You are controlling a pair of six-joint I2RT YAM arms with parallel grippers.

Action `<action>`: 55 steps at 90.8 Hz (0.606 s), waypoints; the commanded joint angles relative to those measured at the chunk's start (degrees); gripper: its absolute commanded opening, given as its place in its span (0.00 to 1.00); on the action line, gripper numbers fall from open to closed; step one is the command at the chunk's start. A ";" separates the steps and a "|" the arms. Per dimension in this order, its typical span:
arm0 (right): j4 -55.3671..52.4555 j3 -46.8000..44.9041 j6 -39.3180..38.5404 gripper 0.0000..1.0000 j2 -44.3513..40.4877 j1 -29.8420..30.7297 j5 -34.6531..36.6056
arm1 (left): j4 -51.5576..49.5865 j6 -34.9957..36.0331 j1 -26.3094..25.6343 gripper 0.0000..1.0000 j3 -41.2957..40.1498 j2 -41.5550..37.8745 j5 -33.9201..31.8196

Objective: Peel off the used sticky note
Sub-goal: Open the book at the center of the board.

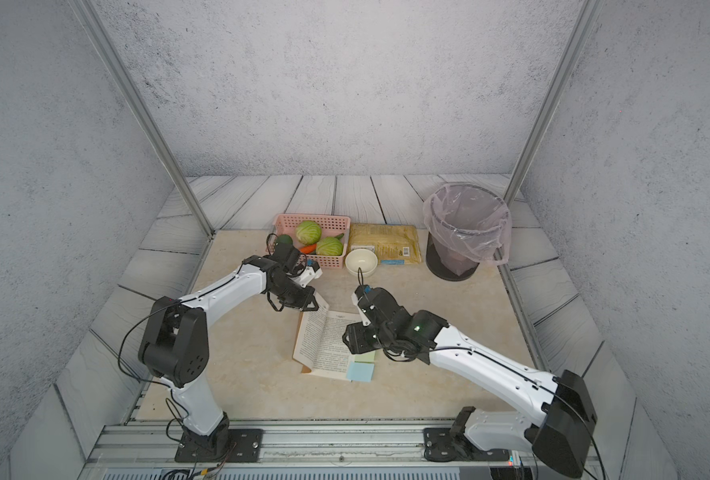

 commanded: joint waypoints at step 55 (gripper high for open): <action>17.49 -22.49 13.23 0.52 -3.82 -3.92 -19.14 | -1.36 4.91 9.01 0.00 -3.38 0.10 7.57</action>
